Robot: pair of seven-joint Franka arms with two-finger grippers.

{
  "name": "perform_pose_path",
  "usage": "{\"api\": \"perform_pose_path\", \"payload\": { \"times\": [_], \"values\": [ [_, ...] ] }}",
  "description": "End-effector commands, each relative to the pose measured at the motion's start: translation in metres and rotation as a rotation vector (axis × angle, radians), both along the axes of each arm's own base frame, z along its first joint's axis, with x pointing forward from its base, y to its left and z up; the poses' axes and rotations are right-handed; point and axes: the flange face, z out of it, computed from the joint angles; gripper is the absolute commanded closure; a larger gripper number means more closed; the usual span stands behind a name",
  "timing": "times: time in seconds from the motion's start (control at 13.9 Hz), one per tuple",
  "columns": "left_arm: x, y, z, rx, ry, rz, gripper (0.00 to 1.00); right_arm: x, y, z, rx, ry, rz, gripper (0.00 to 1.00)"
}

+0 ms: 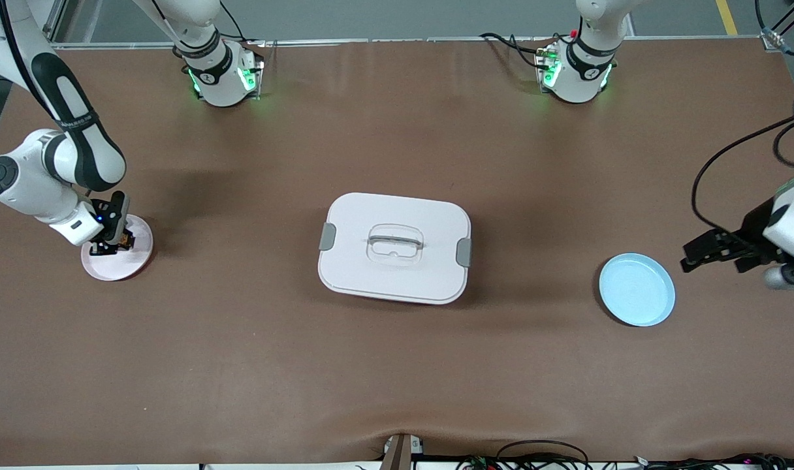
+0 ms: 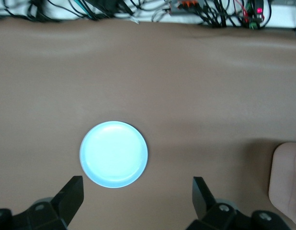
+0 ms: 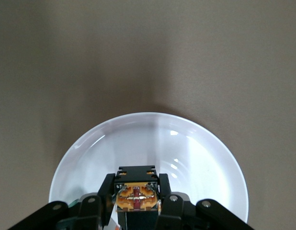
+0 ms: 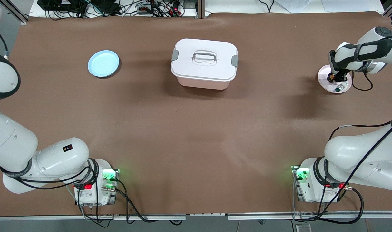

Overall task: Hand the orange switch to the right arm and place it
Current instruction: 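Lower the switch onto the white plate and open the right gripper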

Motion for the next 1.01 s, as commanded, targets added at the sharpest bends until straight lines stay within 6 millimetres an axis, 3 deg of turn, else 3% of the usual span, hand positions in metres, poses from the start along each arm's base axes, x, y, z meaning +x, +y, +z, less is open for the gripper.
{"api": "perform_pose_path", "payload": {
  "times": [0.0,0.29,0.36,0.43,0.94],
  "values": [
    [-0.021,0.006,0.031,0.045,-0.009,0.015,0.0,0.012,-0.001,-0.003,-0.005,-0.009,0.013,1.0],
    [-0.023,0.008,0.037,0.046,-0.01,0.021,0.0,0.016,-0.002,-0.006,-0.001,-0.01,0.005,1.0],
    [-0.024,0.011,0.039,0.048,-0.008,0.027,0.0,0.016,-0.003,-0.006,0.002,-0.011,-0.015,0.68],
    [-0.031,0.016,0.047,0.059,-0.005,0.037,0.0,0.015,-0.002,-0.006,0.004,-0.006,-0.041,0.01],
    [-0.044,0.025,0.059,0.075,0.017,0.052,0.0,0.02,0.007,0.004,0.003,-0.009,-0.093,0.0]
  ]
}}
